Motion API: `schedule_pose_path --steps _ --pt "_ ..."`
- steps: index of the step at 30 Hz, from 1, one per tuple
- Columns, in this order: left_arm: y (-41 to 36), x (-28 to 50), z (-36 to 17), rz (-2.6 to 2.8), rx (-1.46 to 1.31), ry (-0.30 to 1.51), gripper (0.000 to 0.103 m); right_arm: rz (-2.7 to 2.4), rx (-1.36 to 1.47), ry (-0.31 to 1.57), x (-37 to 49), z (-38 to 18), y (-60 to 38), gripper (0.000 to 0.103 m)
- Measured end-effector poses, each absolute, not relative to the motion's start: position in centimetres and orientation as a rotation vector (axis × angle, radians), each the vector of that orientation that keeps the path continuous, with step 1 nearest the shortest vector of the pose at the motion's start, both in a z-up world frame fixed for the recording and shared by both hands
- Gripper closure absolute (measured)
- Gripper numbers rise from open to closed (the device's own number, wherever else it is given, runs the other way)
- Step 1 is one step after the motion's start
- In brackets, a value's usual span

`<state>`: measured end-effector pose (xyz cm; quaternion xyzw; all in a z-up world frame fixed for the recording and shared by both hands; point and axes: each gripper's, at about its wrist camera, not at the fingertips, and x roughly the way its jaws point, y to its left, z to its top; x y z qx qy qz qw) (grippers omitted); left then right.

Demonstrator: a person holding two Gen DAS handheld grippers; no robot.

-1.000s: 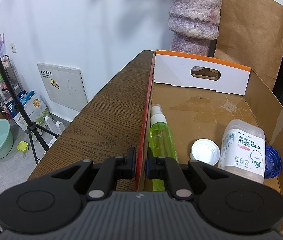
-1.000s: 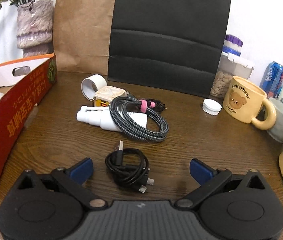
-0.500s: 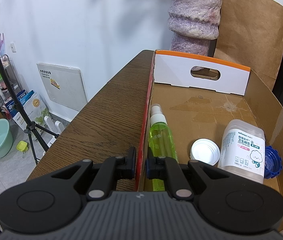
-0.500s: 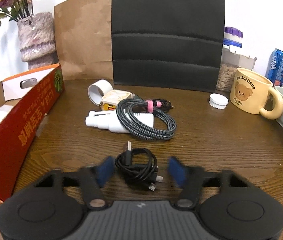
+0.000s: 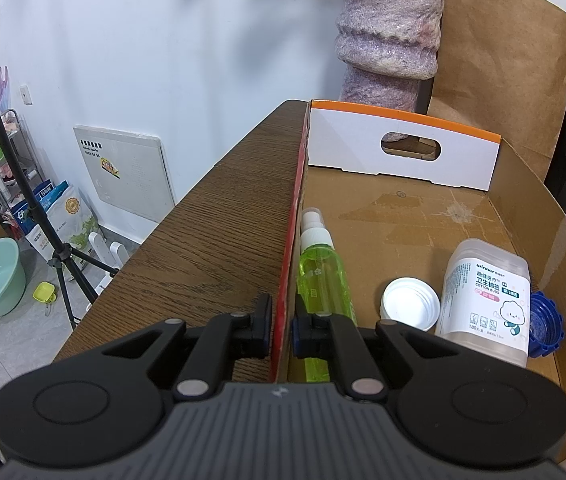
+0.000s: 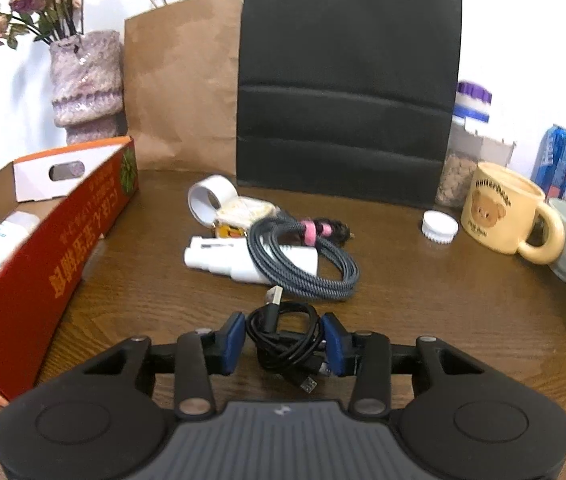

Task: Organize rigid objects
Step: 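Close the right gripper on the black cable and lift it, then carry the black cable into the orange box and open the right gripper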

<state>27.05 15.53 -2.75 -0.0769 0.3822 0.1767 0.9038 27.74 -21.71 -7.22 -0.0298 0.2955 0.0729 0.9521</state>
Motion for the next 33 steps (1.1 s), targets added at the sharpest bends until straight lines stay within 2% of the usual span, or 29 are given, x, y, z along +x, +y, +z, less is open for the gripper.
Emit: schedule_pose_path --steps 12,33 --pt "15.5 27.0 -2.8 0.365 -0.16 0.79 0.093 0.175 -0.069 0.464 27.6 -3.9 -19.3 0.063" --pt "15.5 27.1 -2.7 0.364 -0.161 0.79 0.093 0.423 -0.04 0.348 28.7 0.8 -6.9 0.063"
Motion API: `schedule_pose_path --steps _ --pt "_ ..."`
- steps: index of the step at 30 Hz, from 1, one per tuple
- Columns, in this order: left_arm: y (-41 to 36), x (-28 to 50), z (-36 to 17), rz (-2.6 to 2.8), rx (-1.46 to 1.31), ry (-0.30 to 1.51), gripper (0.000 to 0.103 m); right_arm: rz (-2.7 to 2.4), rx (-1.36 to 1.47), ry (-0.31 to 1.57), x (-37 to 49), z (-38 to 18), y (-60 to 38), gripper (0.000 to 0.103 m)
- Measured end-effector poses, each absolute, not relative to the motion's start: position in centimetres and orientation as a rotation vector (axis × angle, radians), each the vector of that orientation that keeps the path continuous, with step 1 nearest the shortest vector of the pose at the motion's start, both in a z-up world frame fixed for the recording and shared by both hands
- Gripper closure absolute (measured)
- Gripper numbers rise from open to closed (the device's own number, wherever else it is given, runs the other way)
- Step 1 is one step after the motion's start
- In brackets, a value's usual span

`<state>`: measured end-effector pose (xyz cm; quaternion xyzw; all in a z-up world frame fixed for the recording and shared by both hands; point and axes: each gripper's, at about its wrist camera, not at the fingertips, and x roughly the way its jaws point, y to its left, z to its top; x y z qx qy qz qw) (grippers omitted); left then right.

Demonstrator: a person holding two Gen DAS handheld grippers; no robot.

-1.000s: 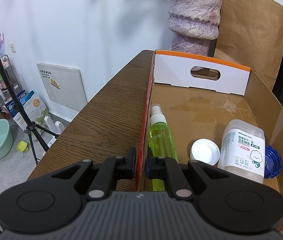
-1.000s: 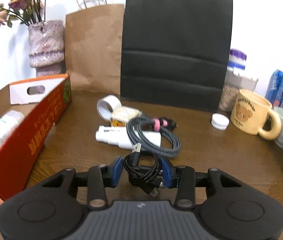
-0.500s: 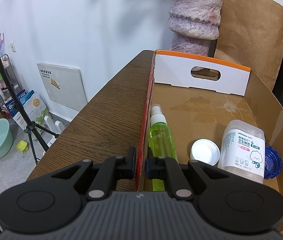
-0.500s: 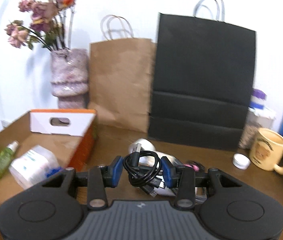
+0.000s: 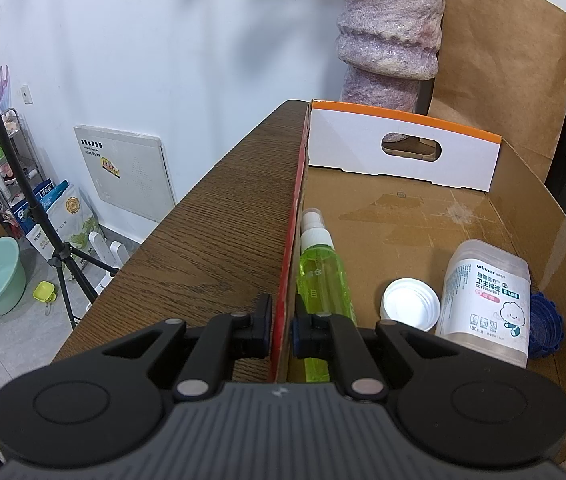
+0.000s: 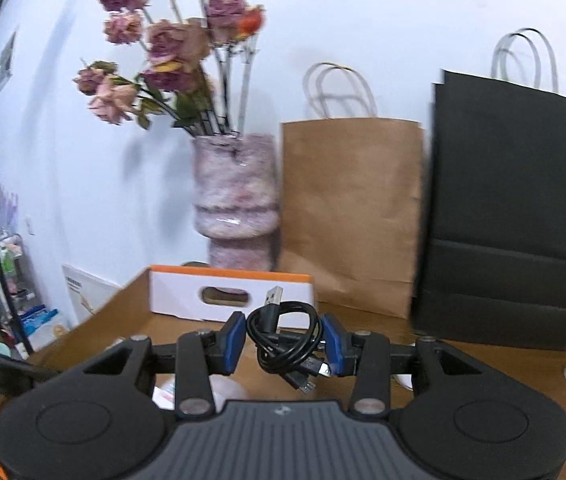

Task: Organize rigid objects
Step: 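Carry the black cable into the orange box and open the right gripper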

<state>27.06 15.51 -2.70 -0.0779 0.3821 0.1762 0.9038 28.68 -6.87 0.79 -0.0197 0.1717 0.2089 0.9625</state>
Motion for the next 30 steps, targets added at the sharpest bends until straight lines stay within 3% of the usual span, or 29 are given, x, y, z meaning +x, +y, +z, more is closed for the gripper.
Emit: schedule_pose_path --steps 15,30 --pt "15.5 27.0 -2.7 0.365 -0.159 0.788 0.093 0.515 -0.046 0.412 29.7 0.1 -0.6 0.063" --pt "15.6 27.0 -2.7 0.364 -0.159 0.788 0.093 0.535 -0.08 0.449 29.7 -0.4 -0.2 0.062"
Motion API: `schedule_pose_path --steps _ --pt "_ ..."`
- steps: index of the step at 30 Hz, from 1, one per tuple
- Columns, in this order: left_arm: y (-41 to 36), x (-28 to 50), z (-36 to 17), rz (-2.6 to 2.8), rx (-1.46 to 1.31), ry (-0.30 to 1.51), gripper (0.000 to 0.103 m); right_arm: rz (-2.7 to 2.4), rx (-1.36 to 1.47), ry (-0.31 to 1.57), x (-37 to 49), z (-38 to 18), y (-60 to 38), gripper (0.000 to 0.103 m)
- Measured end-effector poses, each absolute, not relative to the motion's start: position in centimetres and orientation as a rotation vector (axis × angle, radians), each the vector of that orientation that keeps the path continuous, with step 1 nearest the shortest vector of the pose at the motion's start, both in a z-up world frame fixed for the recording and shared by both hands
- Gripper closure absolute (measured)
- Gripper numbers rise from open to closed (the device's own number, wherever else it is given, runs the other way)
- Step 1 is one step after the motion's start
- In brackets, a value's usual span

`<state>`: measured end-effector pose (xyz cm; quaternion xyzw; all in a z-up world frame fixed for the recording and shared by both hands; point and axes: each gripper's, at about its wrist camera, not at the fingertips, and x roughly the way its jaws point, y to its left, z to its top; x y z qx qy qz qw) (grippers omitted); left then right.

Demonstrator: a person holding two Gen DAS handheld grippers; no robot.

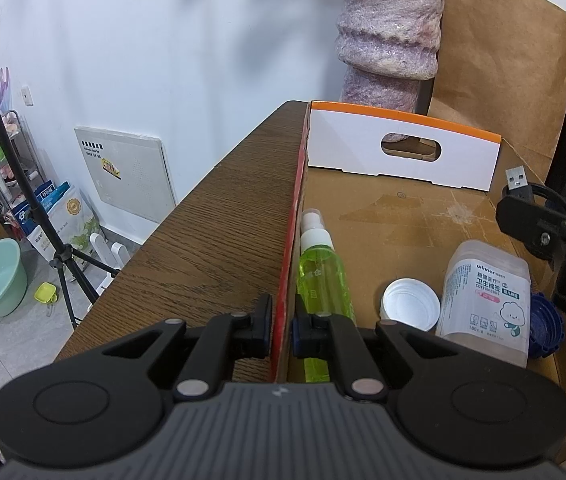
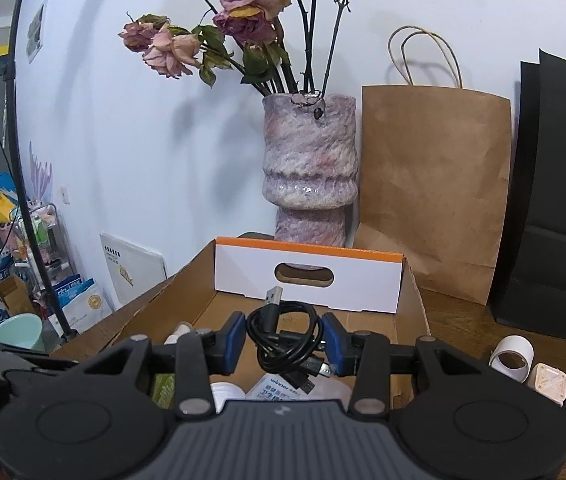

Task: Organize rigid objects
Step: 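Carry the black cable into the orange box and open the right gripper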

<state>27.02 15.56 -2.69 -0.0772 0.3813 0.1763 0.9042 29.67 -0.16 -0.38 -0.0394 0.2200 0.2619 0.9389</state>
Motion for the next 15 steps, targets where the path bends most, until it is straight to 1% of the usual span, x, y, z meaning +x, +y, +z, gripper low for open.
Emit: schedule_pose_path --steps 2,3,4,6,9,15 --pt "15.54 27.02 -2.69 0.364 -0.16 0.788 0.093 0.539 -0.085 0.443 29.57 -0.34 -0.15 0.06" --pt "15.55 27.02 -2.69 0.365 -0.159 0.788 0.093 0.537 -0.085 0.434 29.46 -0.28 -0.2 0.046" --pt "15.55 27.02 -2.69 0.365 -0.159 0.788 0.093 0.533 -0.084 0.426 29.4 -0.17 -0.24 0.024" --pt "15.56 27.01 -2.69 0.365 -0.159 0.788 0.093 0.522 -0.076 0.393 29.11 0.14 -0.49 0.004" --pt "15.55 27.02 -2.69 0.365 -0.159 0.788 0.093 0.506 -0.094 0.372 28.96 0.3 -0.53 0.0" --pt "15.54 27.02 -2.69 0.365 -0.159 0.788 0.093 0.511 -0.093 0.381 29.08 0.34 -0.54 0.0"
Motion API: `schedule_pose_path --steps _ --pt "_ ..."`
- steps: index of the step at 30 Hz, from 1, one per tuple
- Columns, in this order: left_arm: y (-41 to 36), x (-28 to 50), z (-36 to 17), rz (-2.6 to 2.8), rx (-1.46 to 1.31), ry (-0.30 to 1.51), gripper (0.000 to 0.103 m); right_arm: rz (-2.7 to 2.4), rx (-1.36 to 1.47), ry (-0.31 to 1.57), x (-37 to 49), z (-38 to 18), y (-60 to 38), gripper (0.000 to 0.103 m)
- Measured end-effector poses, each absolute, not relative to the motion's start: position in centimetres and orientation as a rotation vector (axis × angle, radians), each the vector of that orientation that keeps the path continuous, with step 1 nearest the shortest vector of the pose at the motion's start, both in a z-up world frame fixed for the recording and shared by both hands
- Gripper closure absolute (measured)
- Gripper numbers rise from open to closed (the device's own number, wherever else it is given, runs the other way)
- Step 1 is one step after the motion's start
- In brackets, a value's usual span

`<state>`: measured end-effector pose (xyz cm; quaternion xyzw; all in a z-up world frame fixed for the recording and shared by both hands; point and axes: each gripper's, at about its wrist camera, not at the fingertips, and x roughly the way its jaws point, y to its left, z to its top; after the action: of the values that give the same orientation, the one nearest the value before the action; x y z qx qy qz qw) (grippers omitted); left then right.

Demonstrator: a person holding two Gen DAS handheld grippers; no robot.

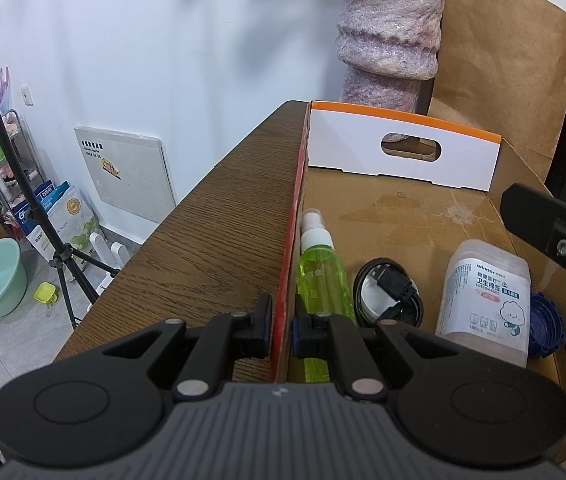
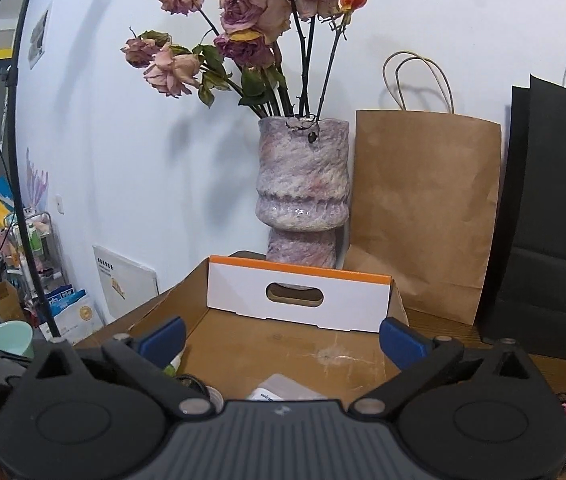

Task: Organize rigid objects
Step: 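Carry the black cable into the orange box and open the right gripper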

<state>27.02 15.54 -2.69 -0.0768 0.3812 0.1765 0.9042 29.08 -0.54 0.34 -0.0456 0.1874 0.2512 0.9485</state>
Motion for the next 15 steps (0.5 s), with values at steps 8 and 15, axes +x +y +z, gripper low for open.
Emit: schedule_pose_path --steps 8,15 --pt "15.58 27.01 -2.7 0.365 -0.159 0.788 0.093 0.518 -0.098 0.387 29.18 0.27 -0.5 0.0" --pt "15.54 27.02 -2.7 0.364 -0.159 0.788 0.093 0.517 -0.098 0.386 29.16 0.24 -0.52 0.0"
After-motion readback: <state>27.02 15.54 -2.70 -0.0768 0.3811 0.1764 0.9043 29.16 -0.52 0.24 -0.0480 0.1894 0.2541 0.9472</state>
